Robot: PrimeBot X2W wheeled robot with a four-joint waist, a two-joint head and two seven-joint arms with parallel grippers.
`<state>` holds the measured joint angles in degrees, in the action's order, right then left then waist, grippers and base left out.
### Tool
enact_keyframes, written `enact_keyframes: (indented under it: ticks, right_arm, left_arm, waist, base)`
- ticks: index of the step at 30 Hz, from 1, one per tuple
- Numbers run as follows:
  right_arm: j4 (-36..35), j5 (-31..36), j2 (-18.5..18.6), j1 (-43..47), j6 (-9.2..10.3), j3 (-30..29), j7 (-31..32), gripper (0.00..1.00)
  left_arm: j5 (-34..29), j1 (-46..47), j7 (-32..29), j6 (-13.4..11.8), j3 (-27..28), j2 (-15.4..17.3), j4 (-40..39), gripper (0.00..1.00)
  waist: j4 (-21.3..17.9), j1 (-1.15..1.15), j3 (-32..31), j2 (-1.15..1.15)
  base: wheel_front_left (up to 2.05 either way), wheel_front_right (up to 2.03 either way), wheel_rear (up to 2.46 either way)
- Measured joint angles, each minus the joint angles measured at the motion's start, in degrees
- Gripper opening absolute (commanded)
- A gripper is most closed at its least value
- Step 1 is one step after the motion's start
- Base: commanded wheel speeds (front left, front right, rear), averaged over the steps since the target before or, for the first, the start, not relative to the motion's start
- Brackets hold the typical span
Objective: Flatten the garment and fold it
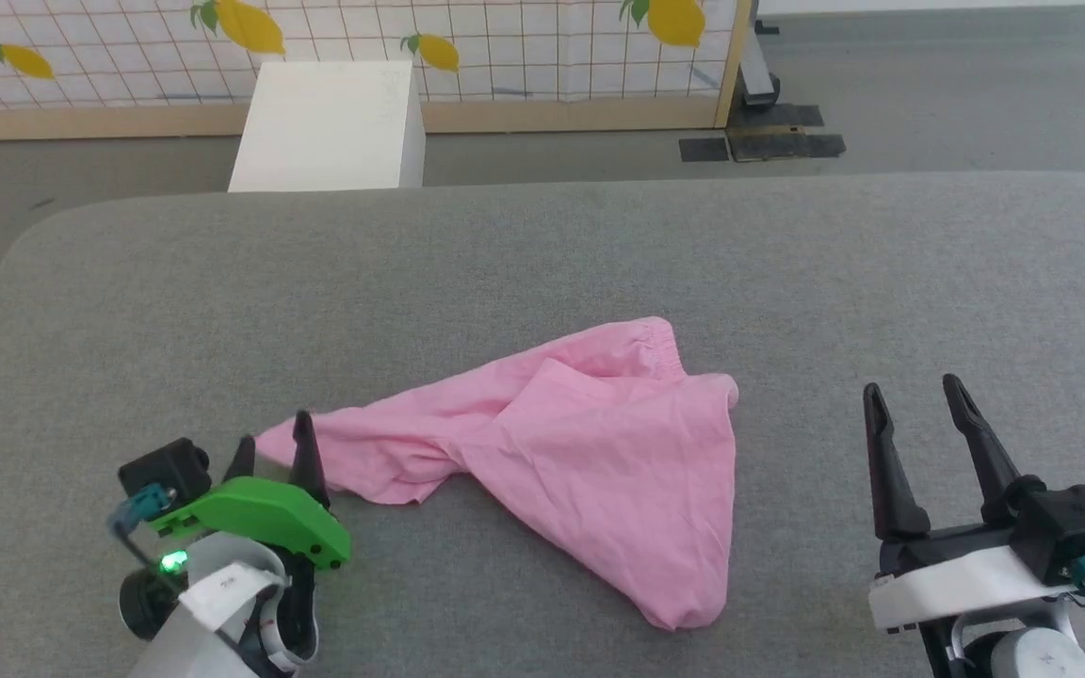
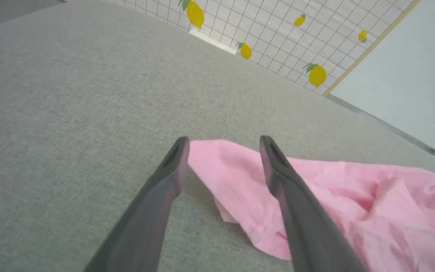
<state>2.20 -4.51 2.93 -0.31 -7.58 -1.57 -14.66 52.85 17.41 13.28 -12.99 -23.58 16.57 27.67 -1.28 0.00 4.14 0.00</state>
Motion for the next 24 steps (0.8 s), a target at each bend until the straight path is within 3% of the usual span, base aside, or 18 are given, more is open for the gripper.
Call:
enact_keyframes:
  ticks: [2,4,7,11,14,17,24]
  right_arm:
    - [-0.07,0.03,0.01,0.02,0.0,0.23,0.0,1.0]
    - [-0.46,0.19,0.01,0.05,0.0,0.42,0.0,1.0]
    - [-1.22,0.53,0.02,0.05,0.0,1.26,0.07,1.0]
    - [-1.38,0.35,0.02,0.01,0.0,3.61,3.47,1.0]
    - [0.04,-1.18,0.0,-0.65,0.0,6.16,10.28,1.0]
    - [2.49,-3.46,-0.02,-2.8,0.0,8.12,18.39,1.0]
    - [8.36,-8.01,-0.02,-9.65,0.01,8.9,33.84,1.0]
  left_arm:
    - [-1.79,-1.53,1.25,1.31,2.38,-0.13,-3.8,1.0]
    - [-6.48,-3.89,1.29,1.96,8.29,-1.21,-10.69,1.0]
    - [-16.14,-8.57,1.52,4.75,15.06,-4.92,-20.06,1.0]
    - [-24.58,-13.86,1.49,9.39,18.57,-10.73,-25.19,1.0]
    - [-28.72,-14.88,1.51,12.98,20.59,-12.63,-26.8,1.0]
    - [-30.72,-15.02,1.51,15.01,21.61,-13.32,-27.41,1.0]
    - [-31.52,-14.83,1.51,15.57,21.0,-13.5,-28.07,1.0]
  waist:
    - [0.07,0.0,-0.42,0.0]
    - [0.3,0.0,-0.67,0.0]
    - [0.87,0.0,-0.83,0.0]
    - [1.59,0.0,-0.78,0.0]
    - [2.17,0.0,-0.47,0.0]
    - [2.64,0.0,0.14,0.0]
    - [3.61,0.0,1.85,0.0]
  base:
    - [0.0,0.0,0.0]
    - [0.0,0.0,0.0]
    - [0.0,0.0,0.0]
    - [0.0,0.0,0.0]
    - [0.0,0.0,0.0]
    - [0.0,0.0,0.0]
    - [0.0,0.0,0.0]
